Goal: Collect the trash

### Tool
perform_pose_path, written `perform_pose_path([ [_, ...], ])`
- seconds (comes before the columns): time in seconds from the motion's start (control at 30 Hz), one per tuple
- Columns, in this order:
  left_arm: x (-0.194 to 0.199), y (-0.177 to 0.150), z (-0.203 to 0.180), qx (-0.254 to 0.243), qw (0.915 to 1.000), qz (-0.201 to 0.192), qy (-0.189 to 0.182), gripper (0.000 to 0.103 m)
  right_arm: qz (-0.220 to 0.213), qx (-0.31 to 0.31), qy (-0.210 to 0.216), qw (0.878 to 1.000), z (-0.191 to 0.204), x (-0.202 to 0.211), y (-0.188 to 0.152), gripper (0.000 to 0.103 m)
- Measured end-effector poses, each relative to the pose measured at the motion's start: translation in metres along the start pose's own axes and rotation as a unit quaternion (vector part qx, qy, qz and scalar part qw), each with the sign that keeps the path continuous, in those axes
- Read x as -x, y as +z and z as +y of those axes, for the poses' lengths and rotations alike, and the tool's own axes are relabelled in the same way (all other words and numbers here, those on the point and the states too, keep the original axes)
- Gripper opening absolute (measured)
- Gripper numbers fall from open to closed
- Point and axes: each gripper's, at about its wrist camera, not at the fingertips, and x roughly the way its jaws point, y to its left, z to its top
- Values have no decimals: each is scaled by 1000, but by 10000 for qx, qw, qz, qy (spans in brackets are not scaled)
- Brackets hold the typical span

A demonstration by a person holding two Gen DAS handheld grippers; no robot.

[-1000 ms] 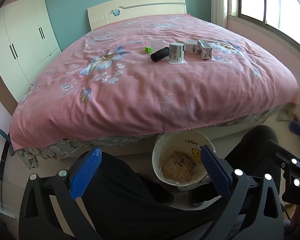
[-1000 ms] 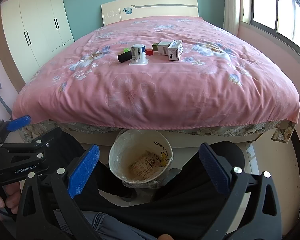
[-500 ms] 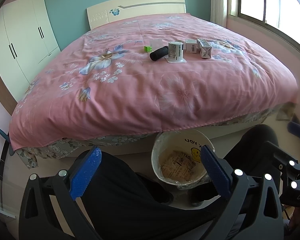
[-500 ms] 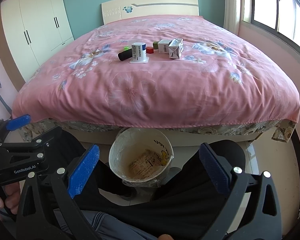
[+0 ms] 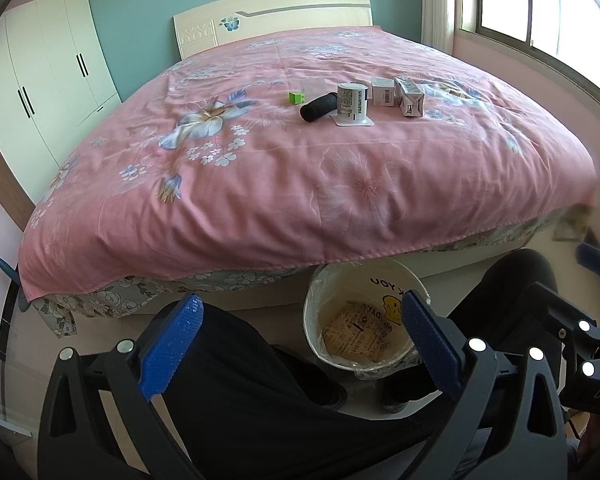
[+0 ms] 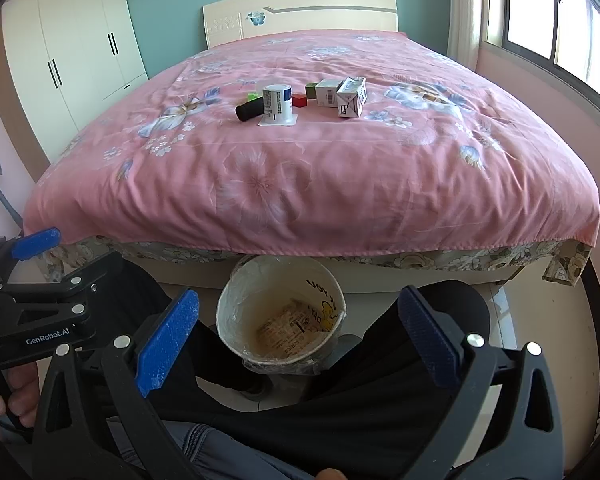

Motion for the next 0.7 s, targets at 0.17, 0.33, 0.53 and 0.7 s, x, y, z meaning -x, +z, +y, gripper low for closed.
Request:
perform_pose_path([
  [0.17,1,-1,0,2,10000,-10,0,101,-6,1,1,10000,0,1,1,98],
  [0.33,1,0,1,3,10000,-10,2,101,-10,9,-5,10000,0,1,1,98],
  [0.53,1,1,1,4,10000,-4,-4,101,-4,7,-7,10000,-1,1,2,98],
  [0.7,0,4,3,24,10000,25,-20,101,-11,10,-12,10000,0,1,2,98],
])
